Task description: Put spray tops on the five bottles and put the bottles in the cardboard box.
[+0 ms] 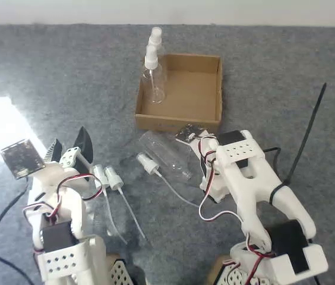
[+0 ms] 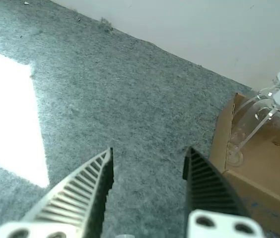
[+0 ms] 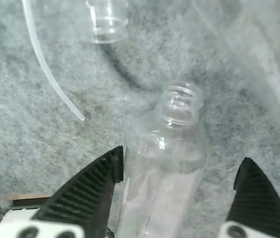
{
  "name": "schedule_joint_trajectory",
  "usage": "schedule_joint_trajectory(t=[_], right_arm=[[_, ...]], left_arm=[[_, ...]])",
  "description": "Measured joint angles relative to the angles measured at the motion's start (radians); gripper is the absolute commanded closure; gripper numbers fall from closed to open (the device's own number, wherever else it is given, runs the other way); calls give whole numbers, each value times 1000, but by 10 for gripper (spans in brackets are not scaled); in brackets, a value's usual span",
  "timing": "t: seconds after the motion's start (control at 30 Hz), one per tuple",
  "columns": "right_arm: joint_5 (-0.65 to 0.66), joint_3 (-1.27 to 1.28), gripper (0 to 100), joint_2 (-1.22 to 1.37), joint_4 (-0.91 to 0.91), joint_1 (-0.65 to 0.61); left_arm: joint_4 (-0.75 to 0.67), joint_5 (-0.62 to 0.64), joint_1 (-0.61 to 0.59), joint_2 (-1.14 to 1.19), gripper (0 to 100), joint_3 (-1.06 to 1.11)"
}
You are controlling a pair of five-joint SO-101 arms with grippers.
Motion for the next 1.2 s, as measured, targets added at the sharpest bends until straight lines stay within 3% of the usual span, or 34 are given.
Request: schedule_joint_trajectory(t=[0.13, 0.33, 0.57, 1.2], right_arm=[[3, 0, 679, 0, 0, -11], [0, 0, 775, 0, -9, -34], [-61, 0, 775, 0, -29, -40], [-69, 64, 775, -2, -37, -41]], left_arm=[[0, 0, 0, 0, 779, 0], [0, 0, 0, 0, 779, 0], [0, 0, 0, 0, 779, 0], [0, 0, 0, 0, 779, 0]])
